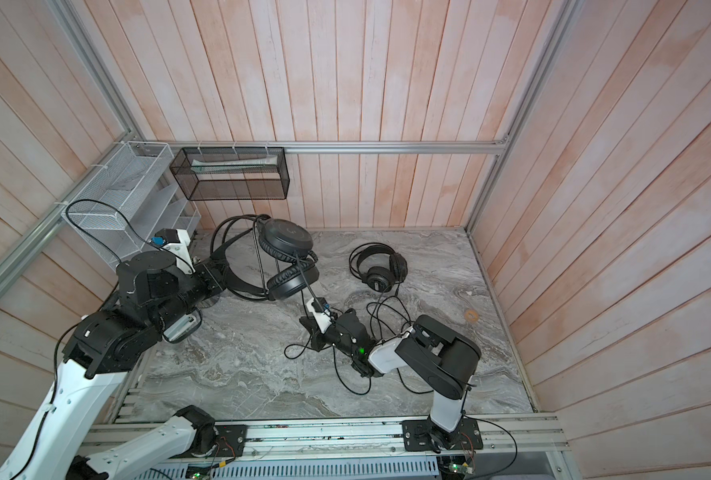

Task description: Wrap the headphones

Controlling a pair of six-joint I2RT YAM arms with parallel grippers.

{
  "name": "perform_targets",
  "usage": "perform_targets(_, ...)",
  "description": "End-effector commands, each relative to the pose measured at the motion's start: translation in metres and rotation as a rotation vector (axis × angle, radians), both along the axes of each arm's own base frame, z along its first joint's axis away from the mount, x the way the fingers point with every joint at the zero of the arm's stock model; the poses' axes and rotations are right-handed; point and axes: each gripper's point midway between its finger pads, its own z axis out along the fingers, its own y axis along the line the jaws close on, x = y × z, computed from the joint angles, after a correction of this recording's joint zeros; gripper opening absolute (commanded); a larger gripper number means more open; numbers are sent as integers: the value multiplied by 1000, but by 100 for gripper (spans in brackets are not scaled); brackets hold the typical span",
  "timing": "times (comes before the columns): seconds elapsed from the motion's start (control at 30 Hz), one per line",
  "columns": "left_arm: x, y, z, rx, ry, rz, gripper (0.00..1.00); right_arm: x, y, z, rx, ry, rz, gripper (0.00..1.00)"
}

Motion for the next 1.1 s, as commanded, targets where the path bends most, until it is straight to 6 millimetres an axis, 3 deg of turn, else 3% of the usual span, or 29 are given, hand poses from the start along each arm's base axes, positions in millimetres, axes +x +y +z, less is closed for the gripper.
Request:
perform_targets(0.0, 24, 15, 36, -88, -115, 99, 0, -16, 7, 3, -117, -81, -3, 0)
perform_targets(0.3, 78, 44, -20, -23, -4, 267, 0, -101, 39, -7, -430, -196, 192, 0)
perform_targets(0.4, 83, 46, -39, 15, 34, 285, 0, -113, 43, 19, -442, -242, 216, 0)
perform_targets(0.6, 72, 55, -87, 96, 106, 306, 0, -108, 36, 100, -464, -356, 190, 0)
perform_targets(0.7, 62, 59, -113, 151, 148, 308, 0, -103, 28, 131, -500, -411, 171, 0)
perform_targets(0.83, 47, 57, -137, 223, 171, 276, 0, -94, 16, 160, -541, -478, 128, 0)
perform_targets(1.07, 19, 55, -164, 343, 183, 214, 0, -49, -13, 194, -633, -528, -69, 0)
